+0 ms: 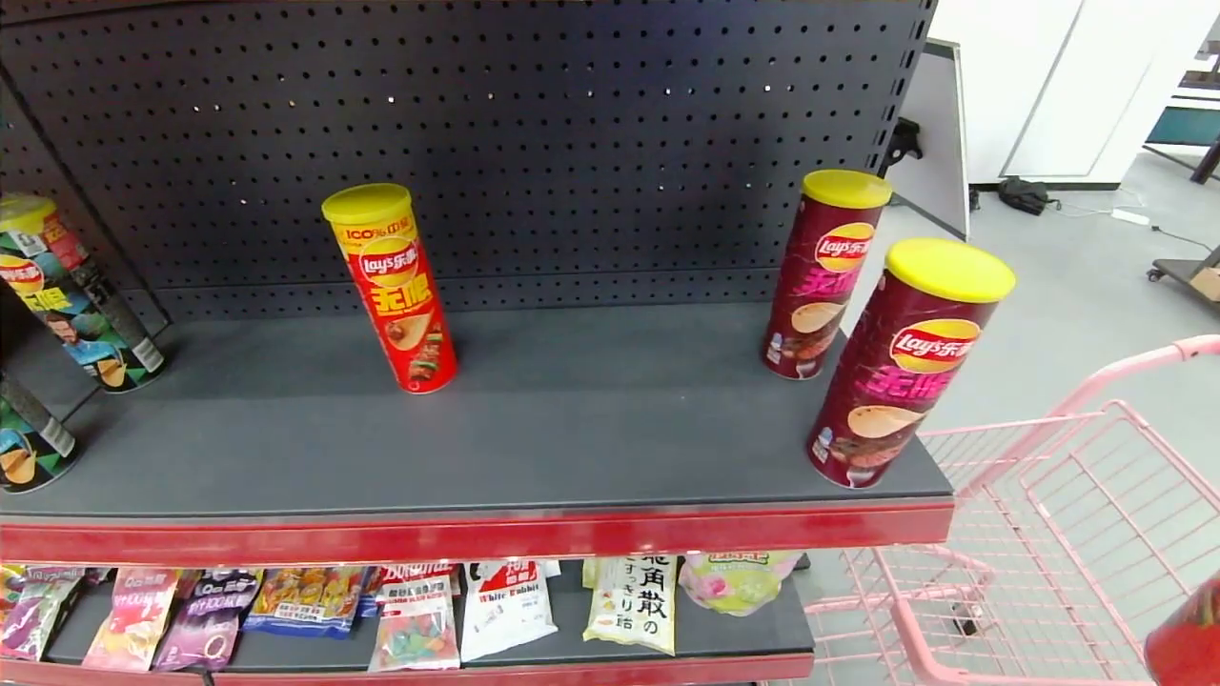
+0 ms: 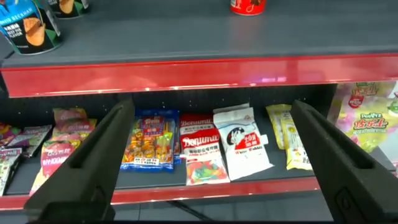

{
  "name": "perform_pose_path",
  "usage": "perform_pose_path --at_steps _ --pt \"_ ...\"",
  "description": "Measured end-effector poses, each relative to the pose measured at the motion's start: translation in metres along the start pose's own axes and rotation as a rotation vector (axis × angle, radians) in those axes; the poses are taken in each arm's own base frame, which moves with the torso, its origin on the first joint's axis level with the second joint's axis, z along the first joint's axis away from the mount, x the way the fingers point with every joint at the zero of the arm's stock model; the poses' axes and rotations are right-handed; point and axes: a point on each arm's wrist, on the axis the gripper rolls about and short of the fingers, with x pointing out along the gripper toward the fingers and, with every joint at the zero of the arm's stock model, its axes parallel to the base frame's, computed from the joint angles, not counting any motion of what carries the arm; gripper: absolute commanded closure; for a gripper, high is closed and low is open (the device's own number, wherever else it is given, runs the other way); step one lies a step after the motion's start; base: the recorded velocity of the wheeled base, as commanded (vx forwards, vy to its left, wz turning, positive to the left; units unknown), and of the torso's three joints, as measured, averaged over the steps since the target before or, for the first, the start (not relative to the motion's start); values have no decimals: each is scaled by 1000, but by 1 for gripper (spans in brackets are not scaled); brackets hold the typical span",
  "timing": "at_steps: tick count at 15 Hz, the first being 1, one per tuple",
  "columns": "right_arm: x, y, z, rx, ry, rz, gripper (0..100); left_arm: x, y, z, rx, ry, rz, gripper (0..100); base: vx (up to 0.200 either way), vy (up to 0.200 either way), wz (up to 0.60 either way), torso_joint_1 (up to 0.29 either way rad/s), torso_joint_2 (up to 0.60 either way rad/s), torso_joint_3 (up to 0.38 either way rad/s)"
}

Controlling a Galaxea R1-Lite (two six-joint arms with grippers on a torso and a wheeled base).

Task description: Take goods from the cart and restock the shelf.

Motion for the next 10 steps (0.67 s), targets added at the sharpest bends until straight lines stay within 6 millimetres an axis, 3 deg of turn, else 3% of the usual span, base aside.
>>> perform_pose_path --at_steps 4,8,10 --pt "-4 1 -12 5 -52 -8 100 0 0 0 1 0 0 0 -200 0 0 5 6 2" --pt "-11 2 -29 1 -54 4 100 0 0 0 4 0 -1 0 0 0 0 0 0 0" --pt "-13 3 -31 1 -63 34 100 0 0 0 14 0 -5 0 0 200 0 15 2 2"
